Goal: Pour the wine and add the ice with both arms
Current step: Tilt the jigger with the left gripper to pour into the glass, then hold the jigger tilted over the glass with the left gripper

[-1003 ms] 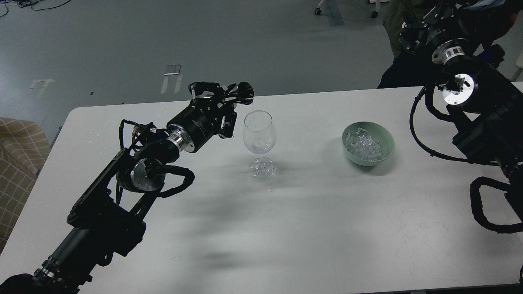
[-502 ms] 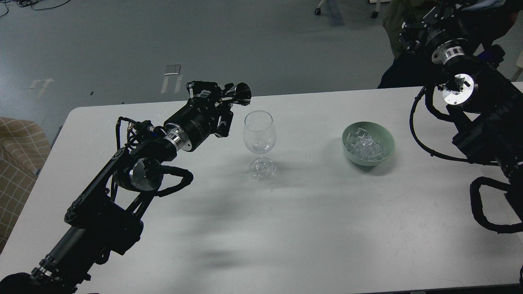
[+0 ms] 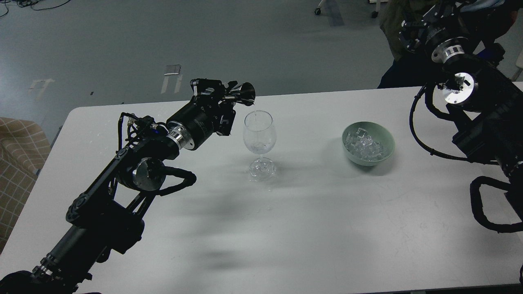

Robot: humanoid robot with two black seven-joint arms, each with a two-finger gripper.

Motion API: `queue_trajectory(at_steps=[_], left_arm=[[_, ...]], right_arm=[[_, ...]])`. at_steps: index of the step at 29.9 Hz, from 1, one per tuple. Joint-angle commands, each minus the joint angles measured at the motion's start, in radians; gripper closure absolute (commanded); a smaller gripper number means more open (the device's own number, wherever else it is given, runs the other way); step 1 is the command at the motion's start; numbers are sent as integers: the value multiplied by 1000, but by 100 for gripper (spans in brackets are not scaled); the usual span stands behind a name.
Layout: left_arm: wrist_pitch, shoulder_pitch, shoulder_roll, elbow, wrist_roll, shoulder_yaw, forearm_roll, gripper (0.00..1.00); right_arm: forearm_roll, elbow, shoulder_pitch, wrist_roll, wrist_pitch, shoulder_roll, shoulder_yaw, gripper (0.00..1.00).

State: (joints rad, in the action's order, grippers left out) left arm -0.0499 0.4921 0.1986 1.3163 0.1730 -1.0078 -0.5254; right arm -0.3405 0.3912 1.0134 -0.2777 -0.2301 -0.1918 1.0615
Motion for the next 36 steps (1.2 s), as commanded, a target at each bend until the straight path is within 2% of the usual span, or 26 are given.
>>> queue_trajectory(at_steps=[1, 31, 36], left_arm=[[-1, 2, 1, 1, -1, 15, -22, 100], [-24, 39, 9, 4, -4, 18, -251, 100], [-24, 43, 9, 37, -1, 32, -355, 100]], right_arm=[[0, 0, 1, 0, -1, 0, 0, 0], [0, 0, 1, 0, -1, -1, 1, 0], [0, 0, 1, 0, -1, -1, 0, 0]])
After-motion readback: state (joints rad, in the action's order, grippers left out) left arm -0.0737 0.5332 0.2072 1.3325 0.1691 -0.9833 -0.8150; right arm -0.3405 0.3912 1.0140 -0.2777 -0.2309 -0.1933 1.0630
